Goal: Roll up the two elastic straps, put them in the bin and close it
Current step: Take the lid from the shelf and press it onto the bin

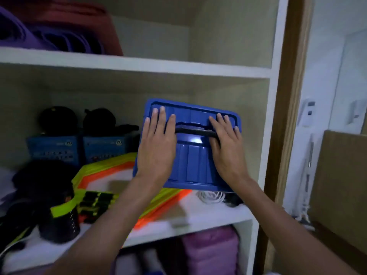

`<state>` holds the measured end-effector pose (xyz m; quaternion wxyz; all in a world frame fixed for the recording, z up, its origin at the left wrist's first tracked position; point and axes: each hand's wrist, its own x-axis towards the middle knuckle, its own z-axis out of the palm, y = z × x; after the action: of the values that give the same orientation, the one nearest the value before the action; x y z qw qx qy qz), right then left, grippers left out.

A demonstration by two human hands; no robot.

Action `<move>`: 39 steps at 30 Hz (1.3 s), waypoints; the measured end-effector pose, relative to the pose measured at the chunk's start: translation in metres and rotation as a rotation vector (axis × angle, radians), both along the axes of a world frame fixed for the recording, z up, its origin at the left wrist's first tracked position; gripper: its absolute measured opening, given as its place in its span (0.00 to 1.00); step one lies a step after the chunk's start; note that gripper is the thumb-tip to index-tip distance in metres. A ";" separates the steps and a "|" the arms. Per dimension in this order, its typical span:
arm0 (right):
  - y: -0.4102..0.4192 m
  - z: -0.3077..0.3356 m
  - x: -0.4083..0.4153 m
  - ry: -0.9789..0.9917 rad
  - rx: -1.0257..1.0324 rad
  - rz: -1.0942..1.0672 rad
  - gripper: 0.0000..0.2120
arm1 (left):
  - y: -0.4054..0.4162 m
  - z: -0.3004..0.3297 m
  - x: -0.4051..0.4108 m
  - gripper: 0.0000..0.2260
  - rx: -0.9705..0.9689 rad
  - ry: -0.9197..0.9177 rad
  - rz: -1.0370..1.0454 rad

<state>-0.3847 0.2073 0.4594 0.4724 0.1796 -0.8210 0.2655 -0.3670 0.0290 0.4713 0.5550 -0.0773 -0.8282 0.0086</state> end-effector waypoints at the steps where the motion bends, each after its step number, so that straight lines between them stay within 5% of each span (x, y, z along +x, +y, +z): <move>1: -0.011 -0.029 0.009 -0.044 0.017 0.023 0.23 | -0.010 -0.033 0.012 0.22 0.031 -0.045 0.003; 8: -0.088 -0.232 0.068 -0.479 0.136 0.156 0.23 | -0.085 -0.246 0.091 0.21 0.182 -0.505 0.112; 16: -0.134 -0.363 0.090 -0.788 0.274 0.288 0.24 | -0.130 -0.375 0.133 0.21 0.288 -0.826 0.201; 20: -0.142 -0.396 0.074 -0.934 0.312 0.368 0.24 | -0.141 -0.406 0.125 0.26 0.321 -0.957 0.249; 27: -0.155 -0.412 0.035 -0.980 0.430 0.389 0.27 | -0.151 -0.449 0.090 0.19 0.446 -0.951 0.269; 34: -0.166 -0.415 0.042 -0.925 0.548 0.217 0.32 | -0.145 -0.432 0.093 0.39 0.449 -1.067 0.306; 39: -0.168 -0.418 0.058 -0.972 0.598 0.160 0.31 | -0.153 -0.441 0.090 0.29 0.402 -1.079 0.309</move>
<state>-0.3266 0.0395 0.0414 -0.0519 0.2242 -0.9671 0.1087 -0.2770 -0.1243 0.0306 0.0519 0.1570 -0.9803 -0.1081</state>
